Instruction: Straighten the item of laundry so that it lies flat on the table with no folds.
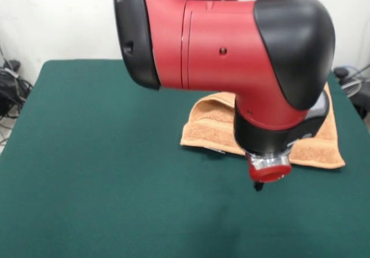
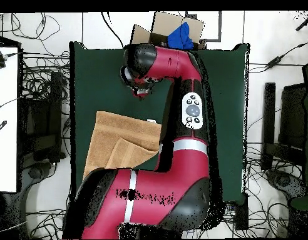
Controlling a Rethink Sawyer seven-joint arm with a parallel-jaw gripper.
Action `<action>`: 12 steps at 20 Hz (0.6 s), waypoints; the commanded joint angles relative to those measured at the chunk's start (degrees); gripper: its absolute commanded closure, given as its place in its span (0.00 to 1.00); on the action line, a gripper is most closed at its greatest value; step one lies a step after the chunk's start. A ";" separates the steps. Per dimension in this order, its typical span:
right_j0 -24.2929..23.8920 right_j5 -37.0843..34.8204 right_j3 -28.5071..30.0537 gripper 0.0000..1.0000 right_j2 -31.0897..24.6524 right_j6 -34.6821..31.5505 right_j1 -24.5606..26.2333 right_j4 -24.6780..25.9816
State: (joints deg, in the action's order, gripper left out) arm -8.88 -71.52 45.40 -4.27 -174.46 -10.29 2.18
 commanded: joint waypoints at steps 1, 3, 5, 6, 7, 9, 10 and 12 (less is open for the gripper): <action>0.24 -2.36 -0.81 0.00 -0.25 -3.11 1.00 -0.44; 0.40 -2.21 -0.42 0.00 -0.01 -2.73 0.37 -0.30; 0.41 -2.06 -0.33 0.00 -0.05 -2.46 0.14 -0.32; 0.50 -2.24 -0.55 0.00 0.09 -2.22 0.07 -0.06; 0.68 -2.80 -1.66 0.00 0.36 -1.91 0.39 0.50; 0.37 -3.54 -2.71 0.00 0.19 -1.46 0.98 0.52; 0.32 -3.84 -2.93 0.00 0.13 -1.44 1.04 0.43; 0.09 -4.78 -3.60 0.00 0.03 -1.25 1.24 0.28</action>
State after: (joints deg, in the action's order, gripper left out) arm -8.88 -71.76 42.07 -4.22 -174.46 -9.54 2.18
